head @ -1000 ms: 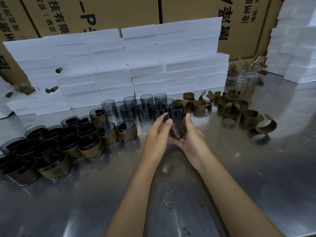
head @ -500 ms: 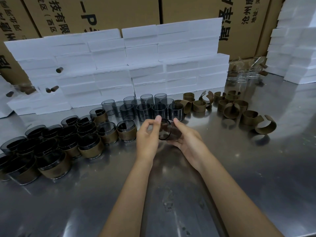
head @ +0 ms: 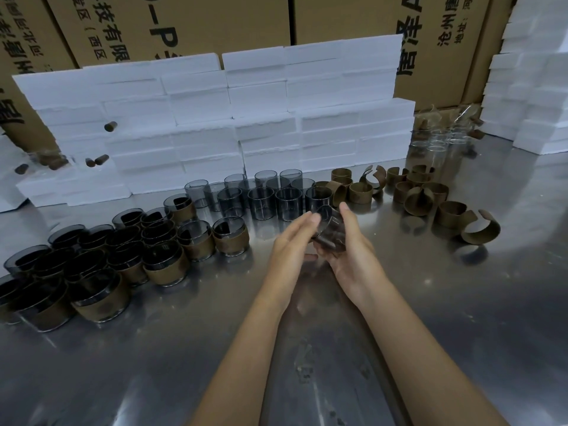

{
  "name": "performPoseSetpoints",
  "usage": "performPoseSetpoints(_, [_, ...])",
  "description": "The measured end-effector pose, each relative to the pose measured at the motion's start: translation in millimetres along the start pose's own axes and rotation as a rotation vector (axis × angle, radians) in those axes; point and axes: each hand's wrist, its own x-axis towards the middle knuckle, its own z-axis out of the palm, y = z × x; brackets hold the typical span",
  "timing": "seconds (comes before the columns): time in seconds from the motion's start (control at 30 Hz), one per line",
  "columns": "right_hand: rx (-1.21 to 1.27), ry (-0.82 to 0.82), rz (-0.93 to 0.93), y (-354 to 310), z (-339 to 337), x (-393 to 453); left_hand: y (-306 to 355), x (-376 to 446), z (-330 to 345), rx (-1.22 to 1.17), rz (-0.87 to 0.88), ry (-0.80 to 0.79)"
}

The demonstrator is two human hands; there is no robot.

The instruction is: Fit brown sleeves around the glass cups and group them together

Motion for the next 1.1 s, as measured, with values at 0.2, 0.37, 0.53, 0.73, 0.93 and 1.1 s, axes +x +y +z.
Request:
performPoseSetpoints(0.2, [-0.083, 0.11, -0.061, 8.0, 4.6, 3.4, -4.4, 3.2, 1.5, 0.039, 0.023, 0.087])
performPoseSetpoints(0.37, [-0.461, 0.102, -0.221, 16.6, 4.2, 2.4, -6.6, 9.9, -5.0, -0.214, -0.034, 0.112])
performPoseSetpoints(0.53, [-0.69, 0.111, -0.507, 18.9, 1.1, 5.9, -3.1, 8.3, -7.9, -0.308, -0.109, 0.049])
performPoseSetpoints(0.73, [-0.548, 0.183, -0.439, 18.7, -6.6, 17.0, -5.4, 14.2, -13.2, -0.39, -0.11, 0.086])
performPoseSetpoints(0.93, [-0.594, 0.321, -0.239, -1.0, -13.8, 69.1, -5.7, 22.6, -25.2, -0.768, -0.176, 0.124])
performPoseSetpoints(1.1, [-0.649, 0.357, -0.077, -15.9, -2.5, 115.9, -9.6, 27.6, -26.2, -0.821, -0.178, 0.104])
